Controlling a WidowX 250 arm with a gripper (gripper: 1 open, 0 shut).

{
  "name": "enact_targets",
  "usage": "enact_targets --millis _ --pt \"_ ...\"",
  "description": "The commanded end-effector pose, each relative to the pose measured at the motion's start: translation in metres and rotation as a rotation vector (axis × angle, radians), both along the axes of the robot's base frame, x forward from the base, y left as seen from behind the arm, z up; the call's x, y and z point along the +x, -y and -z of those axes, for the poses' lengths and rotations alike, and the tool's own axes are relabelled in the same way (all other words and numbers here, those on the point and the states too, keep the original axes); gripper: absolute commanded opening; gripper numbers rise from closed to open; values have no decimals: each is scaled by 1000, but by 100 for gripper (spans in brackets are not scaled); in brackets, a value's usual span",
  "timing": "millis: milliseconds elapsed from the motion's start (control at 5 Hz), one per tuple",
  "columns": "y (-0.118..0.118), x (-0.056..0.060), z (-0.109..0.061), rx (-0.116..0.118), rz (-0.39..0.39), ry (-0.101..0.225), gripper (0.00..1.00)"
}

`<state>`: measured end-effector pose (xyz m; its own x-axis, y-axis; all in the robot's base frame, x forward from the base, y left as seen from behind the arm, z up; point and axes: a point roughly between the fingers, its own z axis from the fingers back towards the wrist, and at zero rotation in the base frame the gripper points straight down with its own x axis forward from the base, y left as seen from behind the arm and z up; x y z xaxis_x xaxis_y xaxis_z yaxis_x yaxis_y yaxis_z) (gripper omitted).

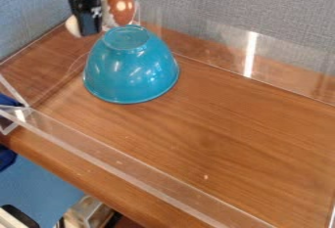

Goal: Put the mushroom in the blue bowl

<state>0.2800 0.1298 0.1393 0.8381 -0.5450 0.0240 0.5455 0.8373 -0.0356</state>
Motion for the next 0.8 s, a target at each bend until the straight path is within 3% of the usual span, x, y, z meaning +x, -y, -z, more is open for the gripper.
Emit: enact_targets --millis 0,200,600 --pt "11 -8 -5 37 32 53 0" --pt "21 -11 5 46 52 48 0" --pt "10 -15 34 58 144 23 0"
